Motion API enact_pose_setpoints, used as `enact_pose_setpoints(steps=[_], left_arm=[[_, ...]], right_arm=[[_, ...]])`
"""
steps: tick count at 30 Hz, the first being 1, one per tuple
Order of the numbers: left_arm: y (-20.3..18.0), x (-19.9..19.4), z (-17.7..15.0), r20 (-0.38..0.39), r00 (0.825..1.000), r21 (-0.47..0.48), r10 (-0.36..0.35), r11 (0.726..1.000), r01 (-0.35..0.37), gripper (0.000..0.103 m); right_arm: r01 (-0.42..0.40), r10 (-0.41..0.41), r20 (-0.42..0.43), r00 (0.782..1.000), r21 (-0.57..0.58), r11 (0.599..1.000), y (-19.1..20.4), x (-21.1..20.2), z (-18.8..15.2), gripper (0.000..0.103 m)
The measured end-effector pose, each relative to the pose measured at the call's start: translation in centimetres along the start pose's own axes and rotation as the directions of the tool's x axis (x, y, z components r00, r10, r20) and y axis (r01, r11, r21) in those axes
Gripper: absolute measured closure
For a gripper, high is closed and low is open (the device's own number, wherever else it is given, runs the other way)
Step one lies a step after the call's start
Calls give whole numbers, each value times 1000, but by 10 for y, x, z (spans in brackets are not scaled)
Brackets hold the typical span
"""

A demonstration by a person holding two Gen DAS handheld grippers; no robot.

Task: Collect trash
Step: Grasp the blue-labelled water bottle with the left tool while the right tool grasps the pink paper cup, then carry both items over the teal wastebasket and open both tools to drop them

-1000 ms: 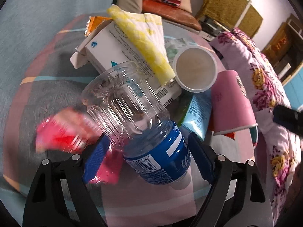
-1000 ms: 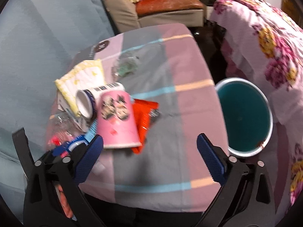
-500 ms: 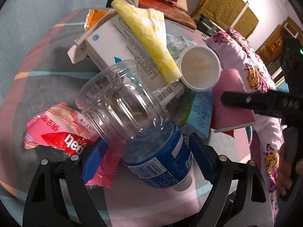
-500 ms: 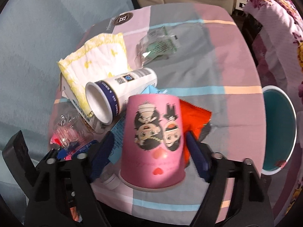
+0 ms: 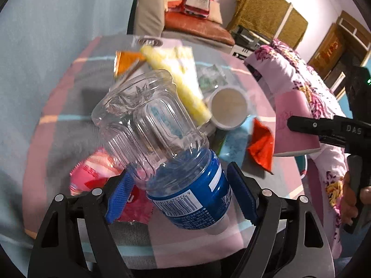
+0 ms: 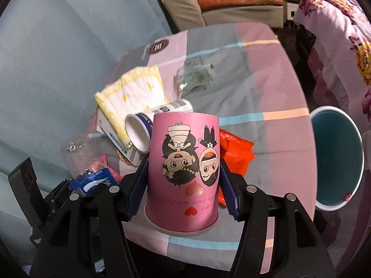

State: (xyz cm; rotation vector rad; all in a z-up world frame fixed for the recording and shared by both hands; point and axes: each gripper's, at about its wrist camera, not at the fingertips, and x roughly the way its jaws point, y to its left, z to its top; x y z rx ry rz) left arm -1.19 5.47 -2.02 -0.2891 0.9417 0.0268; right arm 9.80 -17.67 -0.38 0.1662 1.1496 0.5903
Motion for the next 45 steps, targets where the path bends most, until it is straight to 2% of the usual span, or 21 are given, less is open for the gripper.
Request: enact_pose_setpoints(steps=[4,8,11,15,19,24,28,35,40,45], left_arm=[[-20,-21,10,31,999,52,-43,998,41,23],[-64,-24,28,31,993,146,-111,984,105,23],[-106,-16,38,31,988,233,-148,963,137,23],[-173,16,47,-35,977,339,-211,917,210,23],[-234,60,45,-120,962,413,-247,868,274,23],[-295,119,38,-216,946,459,-240,831,316,23],[-328,157,27,-275,938,497,-211,804,327,23],[-348,203,11,-369,914,512,-170,783,353,23],[-355,214,3,-384,910,524,-155,776,353,22],[-350,214,6,-381,911,506,-160,788,350,22]], right_arm=[[-2,-1,57,998,49,999,-27,-25,1,47],[-4,-10,124,992,114,994,-61,-56,-2,47],[45,-74,177,981,162,986,-92,-81,-7,47],[138,-194,217,957,247,959,-143,-106,-17,47],[163,-242,212,947,333,929,-189,-116,-32,47],[183,-282,198,939,407,895,-236,-121,-48,47],[199,-300,174,938,438,877,-263,-115,-53,47],[188,-292,152,944,481,856,-290,-105,-51,47],[181,-283,141,949,493,851,-298,-100,-51,47],[177,-276,132,952,497,849,-300,-97,-53,47]])
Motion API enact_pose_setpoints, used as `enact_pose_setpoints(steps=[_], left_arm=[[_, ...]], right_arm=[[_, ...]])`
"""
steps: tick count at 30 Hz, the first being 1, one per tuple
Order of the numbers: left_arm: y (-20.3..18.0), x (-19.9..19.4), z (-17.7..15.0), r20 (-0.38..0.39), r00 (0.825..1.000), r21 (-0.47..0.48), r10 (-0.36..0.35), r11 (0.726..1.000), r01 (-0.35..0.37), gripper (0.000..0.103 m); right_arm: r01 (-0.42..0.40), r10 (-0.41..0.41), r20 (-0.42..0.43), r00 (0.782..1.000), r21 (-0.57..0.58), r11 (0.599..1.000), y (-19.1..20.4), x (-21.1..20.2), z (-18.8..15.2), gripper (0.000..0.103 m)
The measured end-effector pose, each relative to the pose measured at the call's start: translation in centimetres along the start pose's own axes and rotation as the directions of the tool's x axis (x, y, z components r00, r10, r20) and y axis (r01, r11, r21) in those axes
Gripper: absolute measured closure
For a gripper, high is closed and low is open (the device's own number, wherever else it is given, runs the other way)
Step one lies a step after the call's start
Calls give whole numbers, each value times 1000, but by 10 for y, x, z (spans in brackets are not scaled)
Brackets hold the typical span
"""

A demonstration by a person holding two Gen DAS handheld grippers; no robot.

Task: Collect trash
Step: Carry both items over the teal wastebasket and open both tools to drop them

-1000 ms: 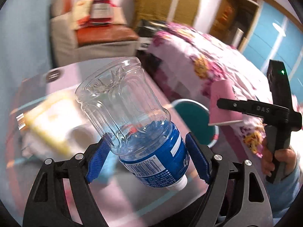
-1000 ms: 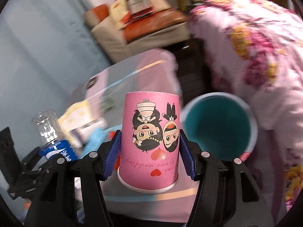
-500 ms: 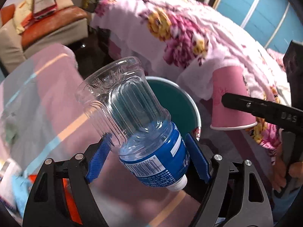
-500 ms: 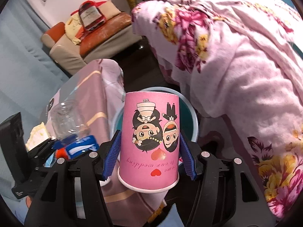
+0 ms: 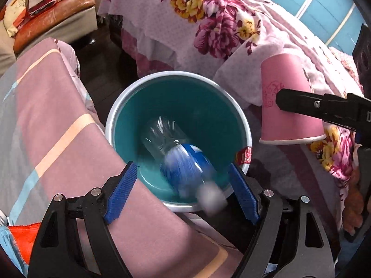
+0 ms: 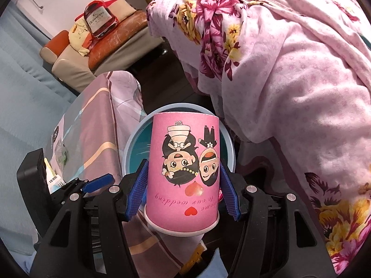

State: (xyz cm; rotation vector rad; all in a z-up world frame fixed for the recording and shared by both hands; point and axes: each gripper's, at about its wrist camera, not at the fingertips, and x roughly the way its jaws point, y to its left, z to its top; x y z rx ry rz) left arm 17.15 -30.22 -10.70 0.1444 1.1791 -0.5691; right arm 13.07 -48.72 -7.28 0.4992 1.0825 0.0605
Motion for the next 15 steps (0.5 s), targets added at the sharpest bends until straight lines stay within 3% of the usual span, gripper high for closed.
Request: enact_pose_setpoints(steps=[15], left_arm=[[38,-63,-21,95,995,-96,38,995,-29,12]], right_arm=[[0,-3,-102,995,-35,999,27,30,-11,44]])
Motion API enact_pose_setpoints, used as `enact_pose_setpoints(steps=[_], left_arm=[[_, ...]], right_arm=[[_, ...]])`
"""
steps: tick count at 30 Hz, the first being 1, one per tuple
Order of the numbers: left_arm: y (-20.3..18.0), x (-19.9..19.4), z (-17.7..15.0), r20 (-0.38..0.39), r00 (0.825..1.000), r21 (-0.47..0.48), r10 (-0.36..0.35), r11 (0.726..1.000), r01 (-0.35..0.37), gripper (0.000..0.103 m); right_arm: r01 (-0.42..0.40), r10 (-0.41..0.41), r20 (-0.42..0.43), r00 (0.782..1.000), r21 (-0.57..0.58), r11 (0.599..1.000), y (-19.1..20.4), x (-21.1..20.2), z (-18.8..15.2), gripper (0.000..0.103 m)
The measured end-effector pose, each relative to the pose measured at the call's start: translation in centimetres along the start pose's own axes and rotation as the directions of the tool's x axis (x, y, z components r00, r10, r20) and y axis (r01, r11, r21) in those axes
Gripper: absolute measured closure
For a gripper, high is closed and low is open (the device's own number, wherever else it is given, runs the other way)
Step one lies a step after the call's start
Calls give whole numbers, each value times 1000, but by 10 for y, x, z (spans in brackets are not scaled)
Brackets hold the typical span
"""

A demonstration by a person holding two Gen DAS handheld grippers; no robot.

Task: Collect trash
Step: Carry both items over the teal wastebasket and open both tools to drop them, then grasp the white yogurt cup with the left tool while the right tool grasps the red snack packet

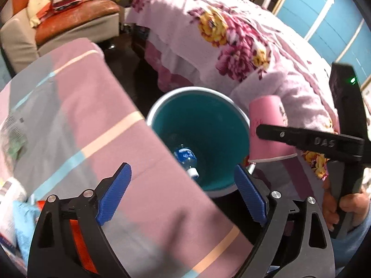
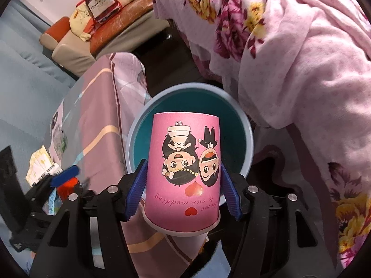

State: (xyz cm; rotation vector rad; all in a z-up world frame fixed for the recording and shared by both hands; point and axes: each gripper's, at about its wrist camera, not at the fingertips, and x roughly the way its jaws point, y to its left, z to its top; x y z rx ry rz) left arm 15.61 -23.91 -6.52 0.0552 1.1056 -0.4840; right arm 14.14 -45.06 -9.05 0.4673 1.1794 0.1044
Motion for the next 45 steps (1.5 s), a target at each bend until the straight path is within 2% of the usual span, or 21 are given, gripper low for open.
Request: enact_pose_setpoints(steps=[5,7,8,13,18,26,28,34,43,45], left_arm=[[18,-25,-7,29,1000,-35,11,999,-10,12],[24,-35,-10,42,999,-43,14,999,-12,12],[27,-40,-11,51,999,-46,19,999,-17,12],[45,-64,-21,87,995,-62,41,997,-35,12],[70,-91,-31,113,990,-84,89,993,-80,12],[131,-132,-48,139,969,-135,204,973,-186,11],[147,-135,-54,124,966,-159,227,965,-207,11],[180,-135,-65,99,968,-201,232,957,-209,11],[194,-128,-74,73,969,-189,234,958,-217,12],[195,-125,-74,68,970,-183,234,959,-218,15]], right_arm=[[0,0,-20,1000,-13,1000,15,3,-4,42],[4,-4,-17,1000,-14,1000,20,1,-5,39],[7,-7,-13,1000,-13,1000,24,-1,-6,33],[18,-18,-6,1000,-35,999,43,-11,-11,30],[15,-17,-24,1000,-71,997,72,-16,-19,26],[-14,3,-87,996,-128,992,123,-9,-35,24],[-18,4,-97,995,-143,990,135,-7,-38,24],[-35,12,-132,991,-177,984,166,3,-48,24],[-43,5,-186,983,-203,978,194,27,-55,24],[-47,7,-196,981,-202,978,198,32,-56,24]])
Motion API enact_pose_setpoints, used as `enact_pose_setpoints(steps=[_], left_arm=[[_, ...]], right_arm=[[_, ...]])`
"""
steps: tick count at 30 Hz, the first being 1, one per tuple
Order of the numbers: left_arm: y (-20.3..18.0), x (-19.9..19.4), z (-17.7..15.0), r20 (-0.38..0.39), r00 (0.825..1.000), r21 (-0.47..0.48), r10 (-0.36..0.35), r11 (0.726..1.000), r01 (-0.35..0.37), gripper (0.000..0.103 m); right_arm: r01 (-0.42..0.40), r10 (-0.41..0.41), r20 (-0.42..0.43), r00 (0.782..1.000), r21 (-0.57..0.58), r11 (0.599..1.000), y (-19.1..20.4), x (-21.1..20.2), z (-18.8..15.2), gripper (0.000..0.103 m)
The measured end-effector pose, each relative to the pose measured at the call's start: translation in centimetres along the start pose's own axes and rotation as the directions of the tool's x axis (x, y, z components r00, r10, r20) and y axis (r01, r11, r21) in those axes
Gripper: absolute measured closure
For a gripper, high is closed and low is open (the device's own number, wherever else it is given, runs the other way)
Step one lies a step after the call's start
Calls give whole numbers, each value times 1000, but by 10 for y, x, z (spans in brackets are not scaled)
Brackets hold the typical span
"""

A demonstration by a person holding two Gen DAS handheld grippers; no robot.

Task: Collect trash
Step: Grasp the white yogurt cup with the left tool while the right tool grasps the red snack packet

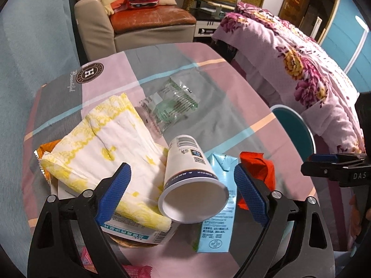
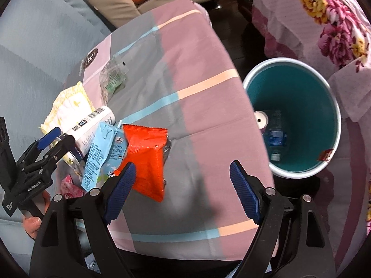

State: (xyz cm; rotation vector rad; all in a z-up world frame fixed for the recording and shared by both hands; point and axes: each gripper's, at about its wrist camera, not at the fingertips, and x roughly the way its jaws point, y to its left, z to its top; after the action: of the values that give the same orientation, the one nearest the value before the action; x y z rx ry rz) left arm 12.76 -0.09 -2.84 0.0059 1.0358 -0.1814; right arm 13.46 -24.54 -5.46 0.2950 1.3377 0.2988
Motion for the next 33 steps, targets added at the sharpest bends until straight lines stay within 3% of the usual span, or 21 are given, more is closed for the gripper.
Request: enact_pose_setpoints(steps=[8,19,22,24,28,33], left_arm=[[4,11,-11,-45,998,18,-36,999,37,40],[11,15,-17,-51,999,31,-18,999,20,40],[10,15,-16,-52,998,35,-22,999,24,40],[8,12,-15,-46,999,49,-12,999,14,38],[-2,6,-10,-23,1000,99,19,995,-17,27],[-10,14,-2,-34,998,166,47,985,-40,26]], right_arm=[[-41,40,-45,998,-18,999,22,24,6,24],[-52,49,-70,996,-42,998,39,59,10,24],[-53,48,-71,996,-65,996,41,64,8,39],[-69,62,-87,994,-72,995,41,67,7,64],[-67,59,-78,995,-102,993,42,61,4,71],[-49,45,-41,998,-99,994,30,45,4,71]])
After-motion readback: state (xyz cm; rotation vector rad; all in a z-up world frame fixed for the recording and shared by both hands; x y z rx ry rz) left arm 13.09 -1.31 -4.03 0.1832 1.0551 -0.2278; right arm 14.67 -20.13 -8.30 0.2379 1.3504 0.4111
